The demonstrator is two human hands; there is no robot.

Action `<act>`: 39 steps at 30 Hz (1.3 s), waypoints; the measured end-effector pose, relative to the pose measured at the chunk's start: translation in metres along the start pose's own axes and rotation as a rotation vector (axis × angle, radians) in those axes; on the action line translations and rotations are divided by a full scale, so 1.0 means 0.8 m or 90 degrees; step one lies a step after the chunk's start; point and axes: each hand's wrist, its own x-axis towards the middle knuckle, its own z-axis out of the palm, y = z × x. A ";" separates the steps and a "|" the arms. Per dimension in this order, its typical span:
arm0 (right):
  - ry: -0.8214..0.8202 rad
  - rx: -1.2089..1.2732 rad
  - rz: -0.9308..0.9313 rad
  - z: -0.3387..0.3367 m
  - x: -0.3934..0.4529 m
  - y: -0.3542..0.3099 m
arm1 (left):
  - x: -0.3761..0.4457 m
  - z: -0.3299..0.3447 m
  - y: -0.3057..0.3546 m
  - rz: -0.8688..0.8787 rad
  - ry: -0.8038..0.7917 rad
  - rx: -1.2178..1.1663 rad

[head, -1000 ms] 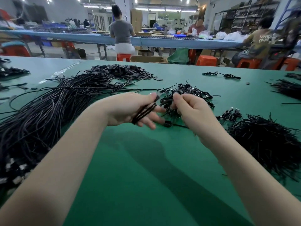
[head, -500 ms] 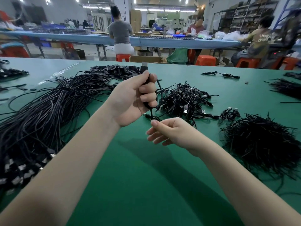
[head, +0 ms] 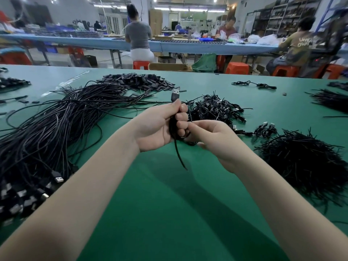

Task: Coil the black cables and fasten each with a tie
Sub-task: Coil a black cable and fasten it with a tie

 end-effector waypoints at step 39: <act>-0.021 -0.132 -0.074 0.035 -0.010 -0.006 | 0.012 0.001 -0.021 0.109 0.019 0.130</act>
